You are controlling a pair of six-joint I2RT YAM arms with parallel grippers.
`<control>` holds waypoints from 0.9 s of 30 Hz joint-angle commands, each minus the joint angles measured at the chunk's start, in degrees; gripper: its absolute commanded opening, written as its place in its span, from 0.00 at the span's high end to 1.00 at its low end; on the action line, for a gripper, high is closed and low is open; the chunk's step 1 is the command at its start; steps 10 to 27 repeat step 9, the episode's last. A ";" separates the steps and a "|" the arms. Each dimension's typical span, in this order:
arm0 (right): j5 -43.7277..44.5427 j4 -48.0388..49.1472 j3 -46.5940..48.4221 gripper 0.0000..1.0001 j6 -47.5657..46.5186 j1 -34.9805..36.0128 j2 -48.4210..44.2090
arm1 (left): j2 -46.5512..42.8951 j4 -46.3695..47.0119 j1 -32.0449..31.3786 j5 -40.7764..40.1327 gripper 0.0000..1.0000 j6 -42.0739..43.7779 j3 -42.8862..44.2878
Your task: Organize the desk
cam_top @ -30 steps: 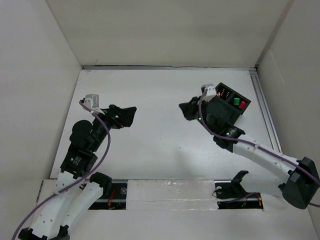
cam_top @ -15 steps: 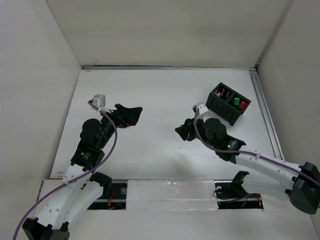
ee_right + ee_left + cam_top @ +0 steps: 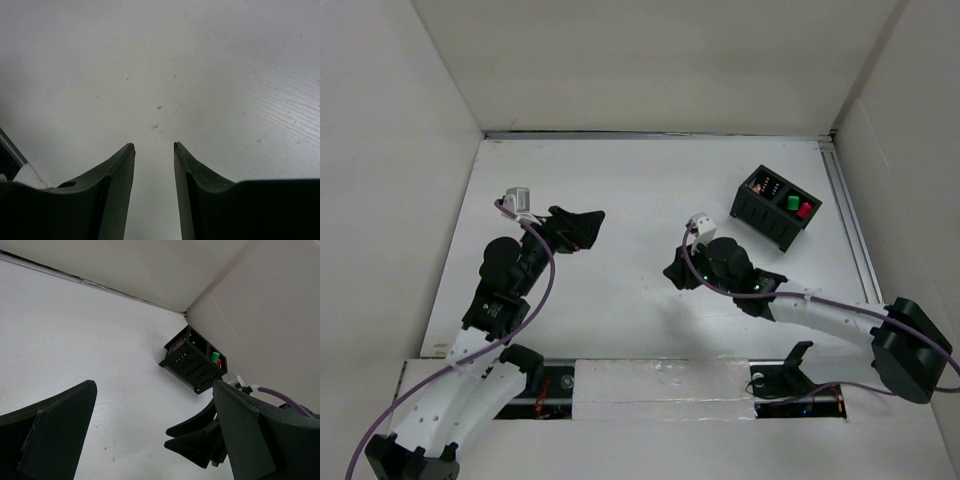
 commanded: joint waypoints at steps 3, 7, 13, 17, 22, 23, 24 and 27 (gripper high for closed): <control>-1.01 3.93 2.17 0.57 0.81 1.67 2.13 | -0.15 3.12 0.24 0.07 0.01 1.08 1.08; -0.14 3.75 3.14 0.57 0.54 1.67 2.75 | -0.42 2.86 0.24 -0.37 0.01 1.17 0.82; 0.83 3.23 3.49 0.57 0.28 1.67 2.22 | -1.46 3.12 0.24 -1.51 0.01 0.82 0.29; 0.83 3.23 3.49 0.57 0.28 1.67 2.22 | -1.46 3.12 0.24 -1.51 0.01 0.82 0.29; 0.83 3.23 3.49 0.57 0.28 1.67 2.22 | -1.46 3.12 0.24 -1.51 0.01 0.82 0.29; 0.83 3.23 3.49 0.57 0.28 1.67 2.22 | -1.46 3.12 0.24 -1.51 0.01 0.82 0.29; 0.83 3.23 3.49 0.57 0.28 1.67 2.22 | -1.46 3.12 0.24 -1.51 0.01 0.82 0.29; 0.83 3.23 3.49 0.57 0.28 1.67 2.22 | -1.46 3.12 0.24 -1.51 0.01 0.82 0.29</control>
